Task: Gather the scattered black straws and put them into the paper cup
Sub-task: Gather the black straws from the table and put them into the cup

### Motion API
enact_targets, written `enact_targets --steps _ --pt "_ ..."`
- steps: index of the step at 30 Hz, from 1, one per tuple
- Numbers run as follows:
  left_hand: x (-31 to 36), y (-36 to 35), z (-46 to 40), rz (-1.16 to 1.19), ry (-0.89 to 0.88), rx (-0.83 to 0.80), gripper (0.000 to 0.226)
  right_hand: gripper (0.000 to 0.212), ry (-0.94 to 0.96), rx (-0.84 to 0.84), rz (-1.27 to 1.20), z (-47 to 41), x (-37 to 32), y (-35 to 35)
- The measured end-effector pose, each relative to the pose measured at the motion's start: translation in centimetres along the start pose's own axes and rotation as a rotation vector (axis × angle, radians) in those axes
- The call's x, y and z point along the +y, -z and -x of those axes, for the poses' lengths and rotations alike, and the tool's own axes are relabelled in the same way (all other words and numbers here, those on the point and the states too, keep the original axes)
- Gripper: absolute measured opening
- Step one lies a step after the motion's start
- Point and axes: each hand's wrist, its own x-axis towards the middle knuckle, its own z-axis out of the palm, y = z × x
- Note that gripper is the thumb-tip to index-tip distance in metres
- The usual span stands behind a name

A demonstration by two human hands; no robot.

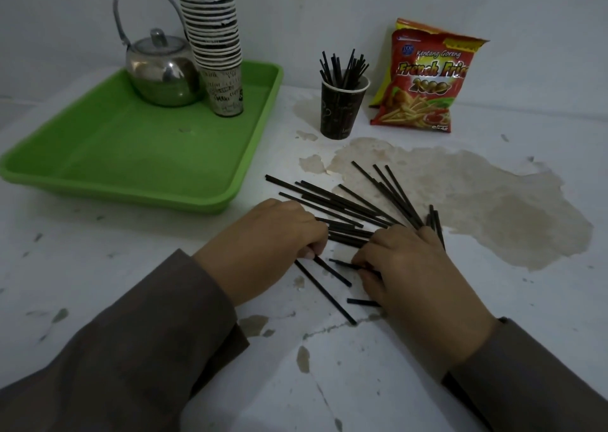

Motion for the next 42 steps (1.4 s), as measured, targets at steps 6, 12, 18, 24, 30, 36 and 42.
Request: enact_targets --steps 6,12,18,24,30,36,42 --pt "0.4 -0.1 -0.7 -0.053 0.011 -0.147 0.024 0.005 -0.015 0.019 -0.007 0.0 0.2 0.1" --pt "0.8 -0.4 -0.3 -0.007 -0.067 0.013 0.012 0.012 0.042 0.028 -0.08 -0.1 1.2 1.1" --pt "0.9 -0.2 -0.1 -0.017 -0.079 0.069 0.007 0.005 0.111 -0.159 -0.286 0.8 1.7 3.1" --pt "1.3 0.5 0.0 -0.015 -0.116 0.011 0.01 0.012 0.168 -0.225 -0.318 0.9 2.1 2.3" --pt "1.5 0.0 -0.4 -0.045 -0.119 -0.013 0.013 0.016 0.165 -0.207 -0.197 0.8 2.1 1.2" --pt "1.9 -0.8 -0.2 -0.039 -0.078 0.018 0.011 0.02 0.174 -0.131 -0.058 0.9 1.2 0.6" --pt "1.8 0.1 0.0 -0.022 -0.036 -0.018 0.009 0.019 0.204 -0.103 -0.116 1.0 2.0 1.3"
